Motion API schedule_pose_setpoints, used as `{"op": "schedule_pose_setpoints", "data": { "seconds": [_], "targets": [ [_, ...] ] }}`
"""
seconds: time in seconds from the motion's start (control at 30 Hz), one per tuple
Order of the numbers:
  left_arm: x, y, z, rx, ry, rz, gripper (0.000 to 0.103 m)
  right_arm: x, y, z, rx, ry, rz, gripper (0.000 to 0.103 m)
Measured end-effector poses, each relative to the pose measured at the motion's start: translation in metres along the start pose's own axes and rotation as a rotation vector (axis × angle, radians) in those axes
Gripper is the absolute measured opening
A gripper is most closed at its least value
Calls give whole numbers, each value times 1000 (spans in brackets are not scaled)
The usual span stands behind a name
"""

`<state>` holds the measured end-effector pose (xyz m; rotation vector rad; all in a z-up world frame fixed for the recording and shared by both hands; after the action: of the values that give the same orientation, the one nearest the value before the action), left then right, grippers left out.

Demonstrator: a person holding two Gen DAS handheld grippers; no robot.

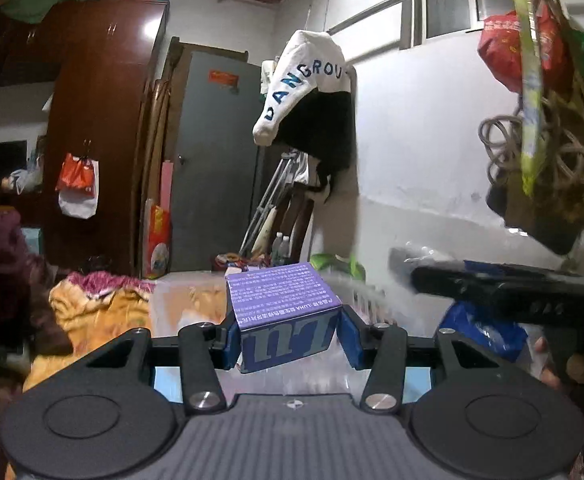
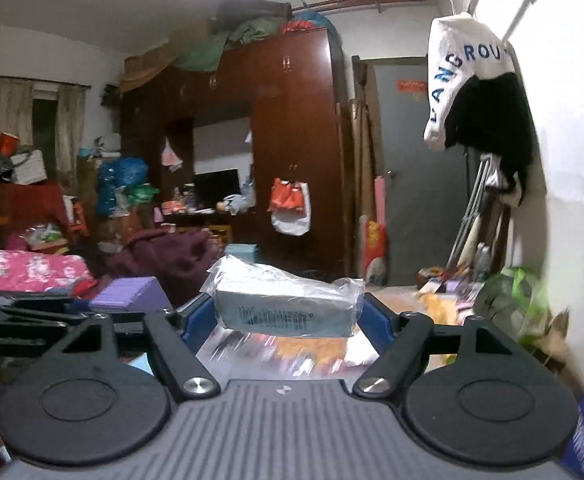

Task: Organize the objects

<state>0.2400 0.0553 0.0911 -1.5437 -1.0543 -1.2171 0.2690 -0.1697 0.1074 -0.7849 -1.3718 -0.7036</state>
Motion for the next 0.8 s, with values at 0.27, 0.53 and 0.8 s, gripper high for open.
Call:
{"op": "schedule_pose_setpoints", "data": {
  "seconds": [0.27, 0.53, 0.8],
  "targets": [
    [13, 99, 19, 103, -19, 129, 59, -11, 69, -9, -37, -86, 88, 93],
    [2, 89, 32, 98, -46, 105, 75, -9, 57, -16, -63, -70, 68, 103],
    [-3, 48, 4, -34, 3, 101, 103, -18, 47, -22, -169, -142, 166, 103]
  ]
}}
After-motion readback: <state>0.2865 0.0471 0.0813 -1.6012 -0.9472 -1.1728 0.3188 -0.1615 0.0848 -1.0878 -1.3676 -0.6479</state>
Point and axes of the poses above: each gripper's, at about its wrist camera, not at the fingertips, and y roughly the way its jaws point, z to its left, x to its top, the point moved 7 cm from there along y, roughly the way its jaws point, and after that the axes turned 6 degrees about -z, right-handed, at the moved point
